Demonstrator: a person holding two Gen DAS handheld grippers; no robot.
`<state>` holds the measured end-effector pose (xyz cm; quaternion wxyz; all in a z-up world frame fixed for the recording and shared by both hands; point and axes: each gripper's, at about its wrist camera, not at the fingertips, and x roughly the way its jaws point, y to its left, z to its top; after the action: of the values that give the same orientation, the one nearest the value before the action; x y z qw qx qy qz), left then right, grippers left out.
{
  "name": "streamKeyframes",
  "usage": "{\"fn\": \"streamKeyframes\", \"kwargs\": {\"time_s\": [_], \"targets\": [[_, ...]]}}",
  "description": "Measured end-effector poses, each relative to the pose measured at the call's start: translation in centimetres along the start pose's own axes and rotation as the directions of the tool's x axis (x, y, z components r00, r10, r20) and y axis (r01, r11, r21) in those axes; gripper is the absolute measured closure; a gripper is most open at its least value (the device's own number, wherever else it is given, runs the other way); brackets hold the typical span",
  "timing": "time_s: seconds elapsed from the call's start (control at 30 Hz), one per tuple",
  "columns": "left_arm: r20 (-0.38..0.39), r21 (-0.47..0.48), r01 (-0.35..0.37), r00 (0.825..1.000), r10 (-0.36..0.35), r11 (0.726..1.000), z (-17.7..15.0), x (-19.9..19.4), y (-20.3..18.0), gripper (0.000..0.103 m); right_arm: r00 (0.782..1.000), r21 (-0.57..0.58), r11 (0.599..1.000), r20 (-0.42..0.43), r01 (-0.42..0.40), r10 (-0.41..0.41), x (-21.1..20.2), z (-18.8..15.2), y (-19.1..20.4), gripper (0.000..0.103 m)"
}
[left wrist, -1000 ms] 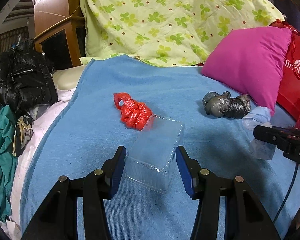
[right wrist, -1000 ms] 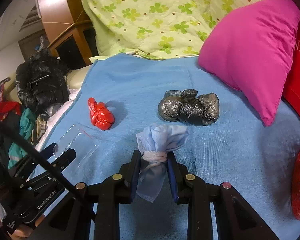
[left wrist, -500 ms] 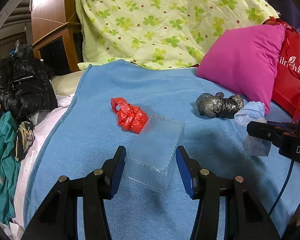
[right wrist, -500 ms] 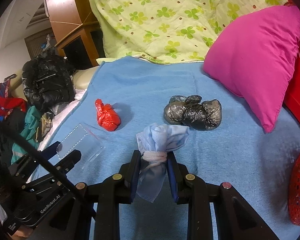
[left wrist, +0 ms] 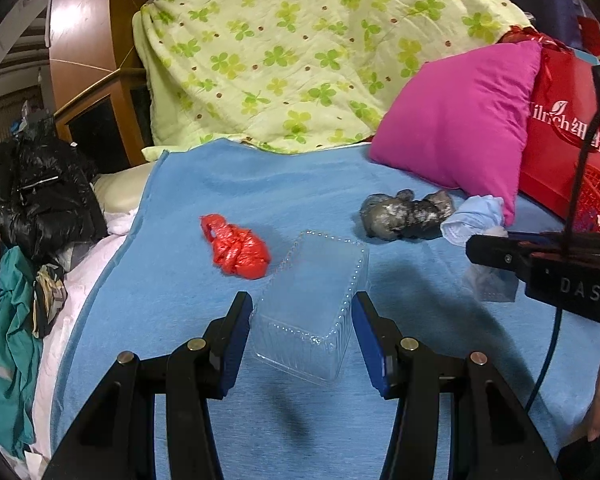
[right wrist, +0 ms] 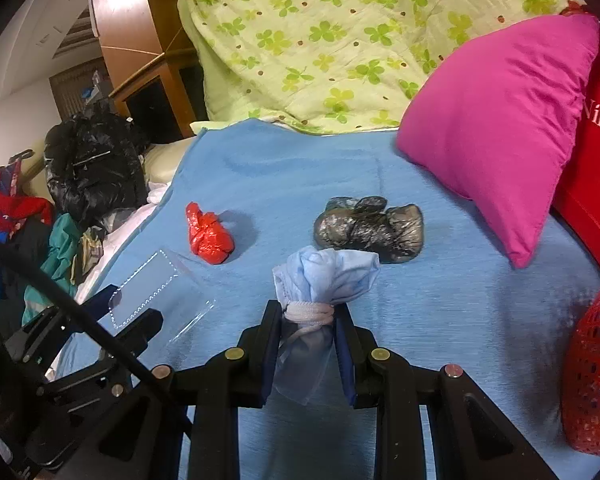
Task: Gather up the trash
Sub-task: 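Carry the clear plastic box and light-blue cloth over the red mesh basket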
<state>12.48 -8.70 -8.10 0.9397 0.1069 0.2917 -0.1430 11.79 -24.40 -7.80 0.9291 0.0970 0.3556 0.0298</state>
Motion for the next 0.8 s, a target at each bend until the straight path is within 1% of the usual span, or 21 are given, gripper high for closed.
{"fn": "streamKeyframes", "kwargs": {"time_s": [0.4,0.8], "targets": [[0.0,0.003,0.022,1.0,-0.022,1.0,0.2,-0.7,-2.1,0.05,0.999,0.018,0.999,0.023,0.03,-0.03,-1.8,0.0,-2.3,0.075],[0.021,0.019,0.019,1.0,-0.02,1.0,0.9,-1.9,-4.2,0.05,0.998,0.04,0.999,0.065,0.018,-0.021,-3.9,0.1,-3.5,0.075]]}}
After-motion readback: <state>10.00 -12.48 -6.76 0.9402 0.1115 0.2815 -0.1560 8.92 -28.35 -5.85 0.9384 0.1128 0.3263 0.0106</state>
